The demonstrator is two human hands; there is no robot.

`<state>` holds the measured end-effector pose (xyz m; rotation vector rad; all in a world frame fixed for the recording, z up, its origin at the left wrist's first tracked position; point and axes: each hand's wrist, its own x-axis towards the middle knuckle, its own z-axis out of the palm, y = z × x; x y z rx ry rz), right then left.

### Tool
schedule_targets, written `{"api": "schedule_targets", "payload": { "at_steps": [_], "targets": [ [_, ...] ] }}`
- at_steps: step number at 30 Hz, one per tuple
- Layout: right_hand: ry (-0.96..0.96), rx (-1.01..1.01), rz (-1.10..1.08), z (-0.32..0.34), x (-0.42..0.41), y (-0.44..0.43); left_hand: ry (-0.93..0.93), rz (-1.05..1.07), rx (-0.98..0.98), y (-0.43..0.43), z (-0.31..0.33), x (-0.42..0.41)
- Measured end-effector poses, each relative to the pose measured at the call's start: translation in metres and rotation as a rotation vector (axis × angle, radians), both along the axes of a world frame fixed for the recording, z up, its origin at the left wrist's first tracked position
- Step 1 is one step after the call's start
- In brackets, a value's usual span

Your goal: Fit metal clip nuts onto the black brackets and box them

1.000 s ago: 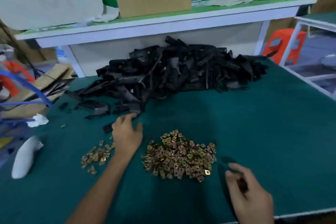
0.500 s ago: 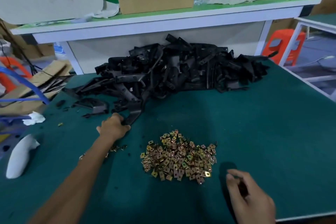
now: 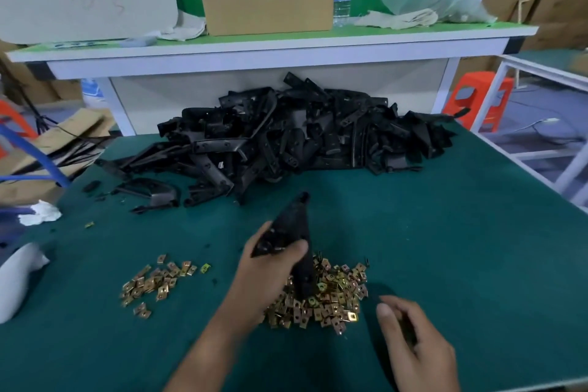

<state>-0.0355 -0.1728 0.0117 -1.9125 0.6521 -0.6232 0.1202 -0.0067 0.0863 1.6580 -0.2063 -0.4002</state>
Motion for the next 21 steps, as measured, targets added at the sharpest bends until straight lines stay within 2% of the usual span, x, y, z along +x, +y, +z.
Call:
{"api": "schedule_targets", "payload": {
  "at_steps": [4,6,10,15,18,21],
  "targets": [
    [-0.058,0.157,0.162,0.004,0.009,0.008,0.031,-0.066,-0.126,-0.045,-0.016,-0.05],
    [-0.047,0.187,0.173,0.002,0.009,0.008,0.053,-0.074,-0.104,-0.055,-0.023,-0.063],
    [-0.093,0.269,0.096,0.001,0.003,0.005,-0.268,-0.221,0.185,-0.052,-0.039,-0.061],
    [-0.127,0.34,0.037,-0.001,0.003,-0.001,-0.646,-0.051,0.578,-0.027,-0.052,-0.016],
    [-0.114,0.31,0.046,-0.002,0.004,0.0,-0.596,-0.094,0.914,-0.012,-0.06,0.011],
    [-0.112,0.275,0.04,-0.005,0.005,0.001,-0.557,-0.165,1.025,-0.003,-0.072,0.017]
  ]
}}
